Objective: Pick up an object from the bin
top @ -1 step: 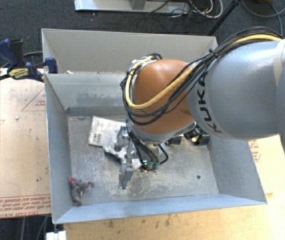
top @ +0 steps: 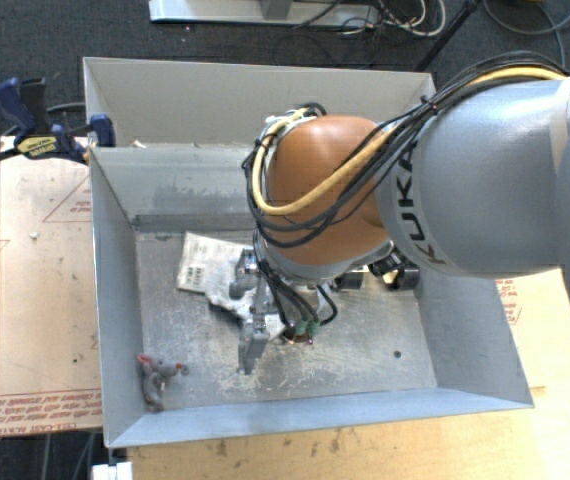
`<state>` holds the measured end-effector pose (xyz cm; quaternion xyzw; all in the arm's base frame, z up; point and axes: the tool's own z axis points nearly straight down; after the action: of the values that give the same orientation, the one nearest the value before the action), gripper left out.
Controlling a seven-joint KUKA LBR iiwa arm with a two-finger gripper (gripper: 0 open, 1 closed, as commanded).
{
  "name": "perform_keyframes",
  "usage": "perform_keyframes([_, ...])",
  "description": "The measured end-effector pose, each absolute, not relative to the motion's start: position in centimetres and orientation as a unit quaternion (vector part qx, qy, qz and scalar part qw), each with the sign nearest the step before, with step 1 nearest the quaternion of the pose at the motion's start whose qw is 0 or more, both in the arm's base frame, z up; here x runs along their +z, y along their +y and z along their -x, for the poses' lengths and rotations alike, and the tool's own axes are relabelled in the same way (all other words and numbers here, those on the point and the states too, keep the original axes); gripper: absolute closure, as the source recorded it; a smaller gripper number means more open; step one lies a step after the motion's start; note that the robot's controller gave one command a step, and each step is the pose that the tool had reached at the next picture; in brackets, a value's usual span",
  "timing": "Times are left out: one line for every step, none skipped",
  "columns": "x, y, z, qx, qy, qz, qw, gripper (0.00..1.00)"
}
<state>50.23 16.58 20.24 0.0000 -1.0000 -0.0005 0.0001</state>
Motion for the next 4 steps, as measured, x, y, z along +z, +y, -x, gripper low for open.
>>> perform_keyframes([15.0, 16.2, -55.0, -0.002, -1.000, -0.003, -0.005, 0.00])
perform_keyframes([9.9, 14.2, -56.6, -0.003, -0.996, 0.093, -0.003, 0.00])
perform_keyframes([7.6, 14.0, -58.9, -0.004, -0.994, 0.111, -0.003, 0.00])
perform_keyframes([7.5, 14.4, -61.1, -0.002, -0.995, 0.097, 0.000, 0.00])
